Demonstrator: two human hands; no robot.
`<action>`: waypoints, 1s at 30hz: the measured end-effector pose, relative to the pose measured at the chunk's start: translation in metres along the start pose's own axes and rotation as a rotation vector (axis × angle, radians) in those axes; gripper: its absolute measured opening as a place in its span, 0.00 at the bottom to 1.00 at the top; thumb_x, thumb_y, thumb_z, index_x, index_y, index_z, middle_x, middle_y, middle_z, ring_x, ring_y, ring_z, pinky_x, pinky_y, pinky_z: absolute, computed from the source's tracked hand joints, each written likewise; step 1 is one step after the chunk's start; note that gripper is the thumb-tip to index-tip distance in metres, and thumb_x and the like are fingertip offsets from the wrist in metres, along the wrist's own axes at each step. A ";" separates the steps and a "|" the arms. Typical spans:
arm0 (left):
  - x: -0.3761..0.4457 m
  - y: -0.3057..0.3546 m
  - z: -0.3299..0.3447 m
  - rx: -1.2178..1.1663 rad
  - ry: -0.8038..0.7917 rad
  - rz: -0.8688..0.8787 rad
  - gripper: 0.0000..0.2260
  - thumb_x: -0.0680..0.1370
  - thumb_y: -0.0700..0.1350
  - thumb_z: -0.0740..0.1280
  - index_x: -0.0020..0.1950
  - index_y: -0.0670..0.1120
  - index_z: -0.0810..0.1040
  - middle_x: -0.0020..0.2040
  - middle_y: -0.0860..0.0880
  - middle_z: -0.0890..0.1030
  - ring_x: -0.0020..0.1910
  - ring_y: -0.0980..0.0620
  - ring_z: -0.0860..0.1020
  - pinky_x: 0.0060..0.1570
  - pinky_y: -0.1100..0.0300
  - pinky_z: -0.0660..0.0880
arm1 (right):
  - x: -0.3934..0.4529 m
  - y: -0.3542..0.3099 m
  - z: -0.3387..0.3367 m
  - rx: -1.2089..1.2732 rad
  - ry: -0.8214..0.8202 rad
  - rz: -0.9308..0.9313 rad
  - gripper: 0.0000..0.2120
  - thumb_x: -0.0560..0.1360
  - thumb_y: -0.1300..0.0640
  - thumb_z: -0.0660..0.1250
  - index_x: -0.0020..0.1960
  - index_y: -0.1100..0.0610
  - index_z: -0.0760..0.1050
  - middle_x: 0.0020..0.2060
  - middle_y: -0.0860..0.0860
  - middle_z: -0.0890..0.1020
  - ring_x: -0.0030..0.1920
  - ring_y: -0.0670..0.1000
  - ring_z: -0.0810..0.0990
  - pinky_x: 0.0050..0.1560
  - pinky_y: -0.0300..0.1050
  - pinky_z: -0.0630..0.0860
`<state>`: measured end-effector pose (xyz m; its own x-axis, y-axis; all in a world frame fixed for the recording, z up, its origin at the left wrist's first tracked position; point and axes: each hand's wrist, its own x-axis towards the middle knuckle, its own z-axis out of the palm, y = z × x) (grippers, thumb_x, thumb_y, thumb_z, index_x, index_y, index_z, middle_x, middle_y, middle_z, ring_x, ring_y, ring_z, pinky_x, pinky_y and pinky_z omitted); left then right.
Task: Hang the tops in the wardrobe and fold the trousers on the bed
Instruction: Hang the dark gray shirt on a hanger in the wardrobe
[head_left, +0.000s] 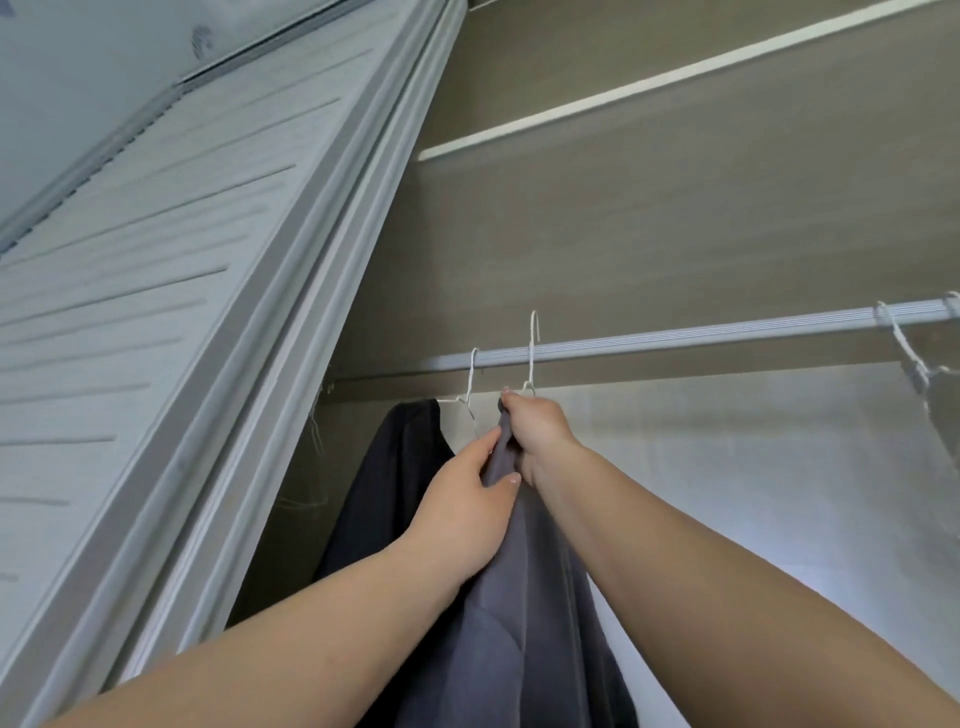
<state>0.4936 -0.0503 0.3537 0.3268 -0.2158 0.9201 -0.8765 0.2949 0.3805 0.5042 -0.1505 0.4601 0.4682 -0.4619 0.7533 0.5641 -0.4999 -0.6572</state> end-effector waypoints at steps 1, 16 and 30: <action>0.005 -0.001 -0.004 0.011 0.030 0.004 0.20 0.80 0.37 0.61 0.70 0.53 0.71 0.52 0.62 0.77 0.49 0.69 0.74 0.43 0.82 0.67 | 0.006 -0.002 0.009 0.006 -0.017 0.001 0.16 0.77 0.52 0.62 0.33 0.57 0.70 0.31 0.55 0.74 0.42 0.57 0.76 0.54 0.55 0.75; 0.015 -0.025 -0.031 0.039 0.222 -0.132 0.17 0.81 0.37 0.58 0.66 0.52 0.74 0.45 0.62 0.77 0.44 0.65 0.74 0.38 0.74 0.66 | 0.021 0.026 0.057 0.161 -0.070 0.130 0.12 0.78 0.50 0.64 0.43 0.59 0.71 0.26 0.53 0.70 0.26 0.49 0.69 0.28 0.40 0.69; -0.012 -0.013 -0.037 0.205 0.263 0.018 0.22 0.79 0.43 0.64 0.73 0.51 0.67 0.64 0.58 0.73 0.65 0.59 0.70 0.61 0.65 0.65 | -0.071 0.025 -0.015 0.049 -0.218 -0.160 0.18 0.78 0.58 0.65 0.67 0.54 0.70 0.58 0.50 0.78 0.56 0.47 0.78 0.53 0.43 0.79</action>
<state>0.5139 -0.0166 0.3411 0.3677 0.0432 0.9289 -0.9269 0.0977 0.3623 0.4747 -0.1410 0.3901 0.5031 -0.2082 0.8388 0.6724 -0.5154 -0.5312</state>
